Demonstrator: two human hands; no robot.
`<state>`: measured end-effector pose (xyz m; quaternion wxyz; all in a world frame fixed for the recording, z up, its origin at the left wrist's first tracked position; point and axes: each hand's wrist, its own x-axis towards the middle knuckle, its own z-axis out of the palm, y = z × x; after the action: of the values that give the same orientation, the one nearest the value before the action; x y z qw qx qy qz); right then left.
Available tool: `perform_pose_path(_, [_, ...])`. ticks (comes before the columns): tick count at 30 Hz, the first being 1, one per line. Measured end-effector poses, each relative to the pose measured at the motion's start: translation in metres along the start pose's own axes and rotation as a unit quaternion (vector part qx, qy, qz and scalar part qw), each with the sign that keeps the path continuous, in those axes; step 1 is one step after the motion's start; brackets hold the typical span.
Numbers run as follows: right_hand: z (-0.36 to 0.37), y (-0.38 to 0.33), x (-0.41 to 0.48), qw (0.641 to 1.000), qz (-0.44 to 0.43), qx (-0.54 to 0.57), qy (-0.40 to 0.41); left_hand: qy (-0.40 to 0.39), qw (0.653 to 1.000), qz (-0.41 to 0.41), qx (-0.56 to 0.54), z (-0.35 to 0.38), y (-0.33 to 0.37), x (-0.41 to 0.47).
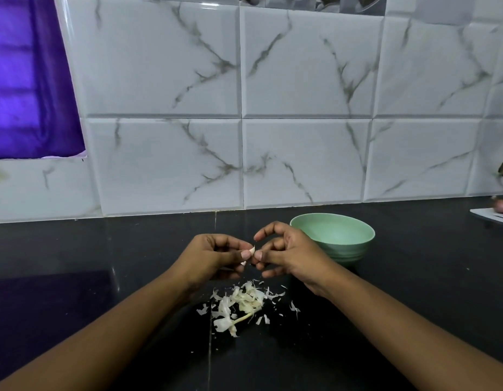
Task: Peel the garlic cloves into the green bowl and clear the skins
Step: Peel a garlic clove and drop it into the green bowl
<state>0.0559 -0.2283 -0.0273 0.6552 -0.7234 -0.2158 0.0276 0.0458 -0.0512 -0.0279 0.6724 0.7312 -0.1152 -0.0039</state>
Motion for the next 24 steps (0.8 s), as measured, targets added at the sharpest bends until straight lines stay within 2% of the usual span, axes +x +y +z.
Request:
perform_pose_path(4, [-0.005,-0.004,-0.001,0.991,0.033,-0.115,-0.052,0.036,0.999,0.000,-0.041,-0.003,0.002,0.002])
perform_pose_path(8, [-0.013,-0.015,-0.003,0.951,0.017,-0.288,-0.115,0.032,0.997,-0.028,-0.060,-0.004,0.003,0.003])
perform_pose_path(14, [-0.013,-0.025,-0.010,0.929,-0.094,-0.353,-0.062,0.008,0.998,-0.049,-0.030,-0.008,0.004,0.002])
perform_pose_path(19, [-0.010,-0.027,-0.008,0.882,-0.161,-0.442,-0.025,0.012,0.998,-0.052,-0.023,-0.008,0.004,0.001])
perform_pose_path(24, [-0.008,-0.015,-0.003,0.901,-0.167,-0.399,-0.019,0.029,0.997,-0.048,-0.054,-0.006,0.005,0.003])
